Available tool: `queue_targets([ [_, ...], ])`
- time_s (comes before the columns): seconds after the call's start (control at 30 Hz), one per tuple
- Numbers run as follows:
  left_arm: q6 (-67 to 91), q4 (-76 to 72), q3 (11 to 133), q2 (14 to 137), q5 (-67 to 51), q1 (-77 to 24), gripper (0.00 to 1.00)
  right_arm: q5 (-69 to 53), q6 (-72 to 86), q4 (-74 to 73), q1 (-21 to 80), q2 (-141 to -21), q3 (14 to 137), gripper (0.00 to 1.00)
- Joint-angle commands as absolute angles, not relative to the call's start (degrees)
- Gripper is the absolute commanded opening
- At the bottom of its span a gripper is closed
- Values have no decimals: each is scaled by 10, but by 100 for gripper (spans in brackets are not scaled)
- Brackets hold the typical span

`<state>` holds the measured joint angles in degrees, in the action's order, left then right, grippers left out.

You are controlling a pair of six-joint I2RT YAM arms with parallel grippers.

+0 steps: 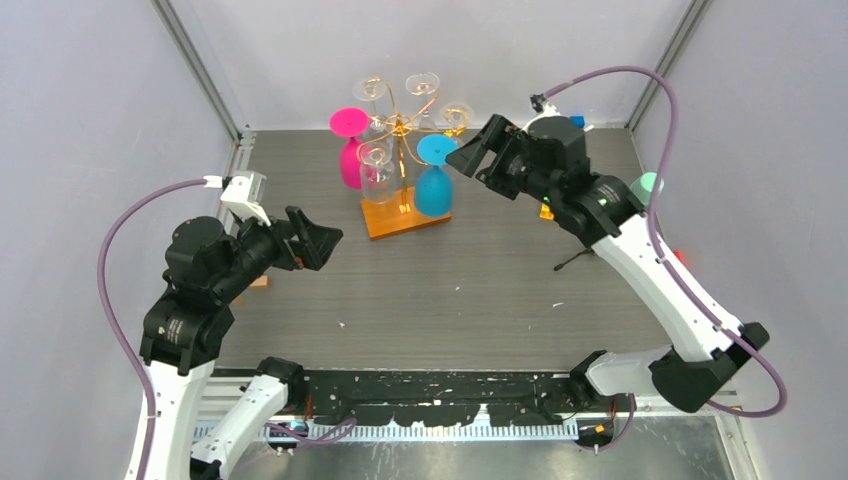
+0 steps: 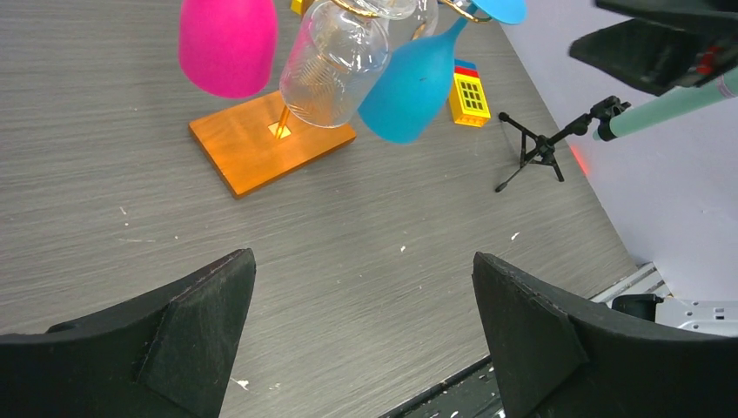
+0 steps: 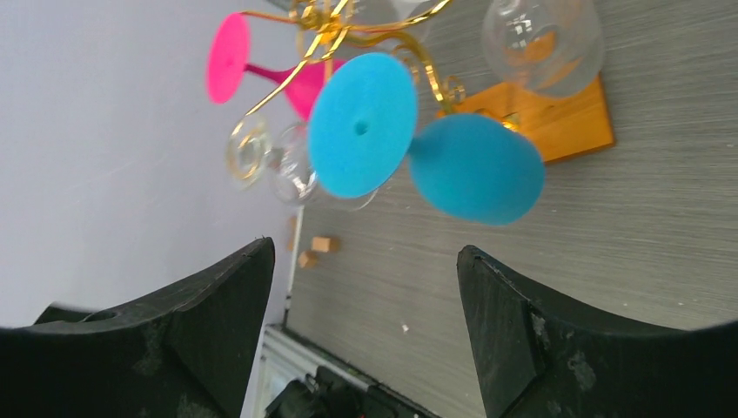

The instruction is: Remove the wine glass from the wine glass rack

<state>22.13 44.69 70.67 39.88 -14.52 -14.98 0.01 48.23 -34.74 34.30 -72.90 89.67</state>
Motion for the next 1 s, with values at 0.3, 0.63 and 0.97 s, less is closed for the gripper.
queue_targets([
  [0.3, 222, 440, 693, 399, -170, -148, 98, 135, 510, -283, 358, -822, 935, 82],
  [0.63, 227, 443, 688, 397, -177, -148, 98, 112, 540, -228, 358, -837, 905, 62],
  [0.97, 227, 452, 686, 392, -172, -148, 98, 112, 557, -210, 358, -836, 884, 51],
])
